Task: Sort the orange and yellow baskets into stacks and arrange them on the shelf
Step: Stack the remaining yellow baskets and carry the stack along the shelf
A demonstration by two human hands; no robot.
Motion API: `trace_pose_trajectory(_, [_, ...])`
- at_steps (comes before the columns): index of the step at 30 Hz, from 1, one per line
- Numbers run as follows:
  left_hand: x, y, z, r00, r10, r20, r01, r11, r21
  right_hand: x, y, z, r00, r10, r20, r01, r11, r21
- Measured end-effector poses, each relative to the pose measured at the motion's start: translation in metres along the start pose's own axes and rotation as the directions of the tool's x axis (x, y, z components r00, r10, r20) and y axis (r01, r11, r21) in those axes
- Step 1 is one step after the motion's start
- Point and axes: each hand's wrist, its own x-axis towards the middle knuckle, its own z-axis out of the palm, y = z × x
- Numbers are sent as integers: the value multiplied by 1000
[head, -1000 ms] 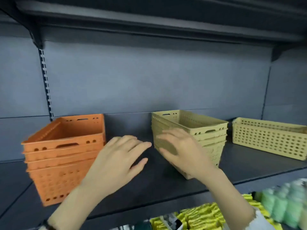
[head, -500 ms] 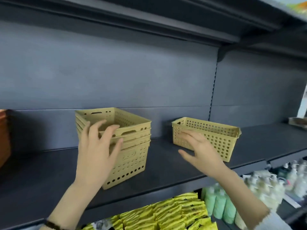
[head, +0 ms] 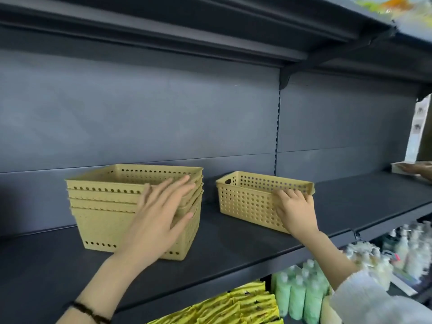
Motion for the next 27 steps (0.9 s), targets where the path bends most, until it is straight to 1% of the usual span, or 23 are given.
trace_pose_trajectory(2, [5, -1, 7, 999, 32, -11, -33, 991, -127, 3, 6, 1, 1000, -1, -27, 1, 1000, -7])
trace_pose_trajectory(3, [7, -5, 11, 999, 36, -36, -40, 992, -122, 6, 9, 2, 1000, 15, -20, -16, 1000, -4])
trace_pose_trajectory(4, [10, -12, 14, 996, 28, -84, -34, 997, -74, 9, 12, 3, 999, 34, -12, -33, 999, 9])
trace_pose_trajectory(5, [13, -20, 17, 990, -15, -140, 12, 1000, -18, 12, 15, 3, 999, 49, -13, -49, 998, 30])
trace_pose_trajectory(7, [21, -40, 17, 961, -185, -204, 199, 979, 53, 19, 18, 1, 996, 76, -42, -72, 993, 91])
trace_pose_trajectory(9, [27, -60, 15, 923, -339, -185, 362, 926, 109, 26, 18, -3, 989, 99, -106, -83, 985, 149])
trace_pose_trajectory(10, [30, -68, 14, 913, -380, -151, 400, 905, 143, 29, 16, -7, 982, 111, -154, -83, 981, 178])
trace_pose_trajectory(12, [32, -79, 13, 922, -377, -83, 386, 901, 199, 37, 11, -18, 953, 134, -272, -64, 966, 252])
trace_pose_trajectory(13, [33, -80, 14, 929, -363, -78, 371, 903, 217, 42, 7, -26, 936, 141, -324, -43, 956, 290])
trace_pose_trajectory(17, [35, -72, 14, 910, -385, -153, 414, 866, 279, 69, -19, -62, 870, 125, -476, 99, 902, 419])
trace_pose_trajectory(18, [36, -70, 12, 901, -393, -182, 430, 861, 271, 74, -28, -70, 857, 119, -501, 141, 882, 450])
trace_pose_trajectory(19, [38, -69, 9, 894, -400, -201, 439, 871, 220, 78, -37, -77, 844, 111, -524, 184, 859, 478])
trace_pose_trajectory(20, [41, -65, 3, 889, -402, -217, 433, 893, 119, 81, -47, -82, 831, 103, -546, 227, 834, 503])
trace_pose_trajectory(21, [46, -64, -4, 887, -403, -225, 407, 913, -31, 82, -56, -86, 817, 92, -570, 271, 810, 520])
trace_pose_trajectory(22, [51, -63, -12, 883, -405, -237, 365, 910, -197, 83, -64, -89, 799, 76, -596, 316, 791, 524])
trace_pose_trajectory(23, [56, -62, -22, 876, -412, -251, 314, 882, -350, 84, -71, -91, 781, 54, -622, 359, 776, 518])
trace_pose_trajectory(24, [62, -62, -33, 872, -413, -265, 257, 845, -469, 84, -77, -93, 765, 31, -643, 395, 765, 508])
trace_pose_trajectory(25, [68, -62, -43, 874, -400, -276, 196, 810, -553, 85, -82, -94, 753, 9, -658, 425, 756, 498])
trace_pose_trajectory(27, [76, -61, -60, 907, -334, -256, 108, 773, -625, 85, -91, -97, 729, -42, -683, 484, 738, 470])
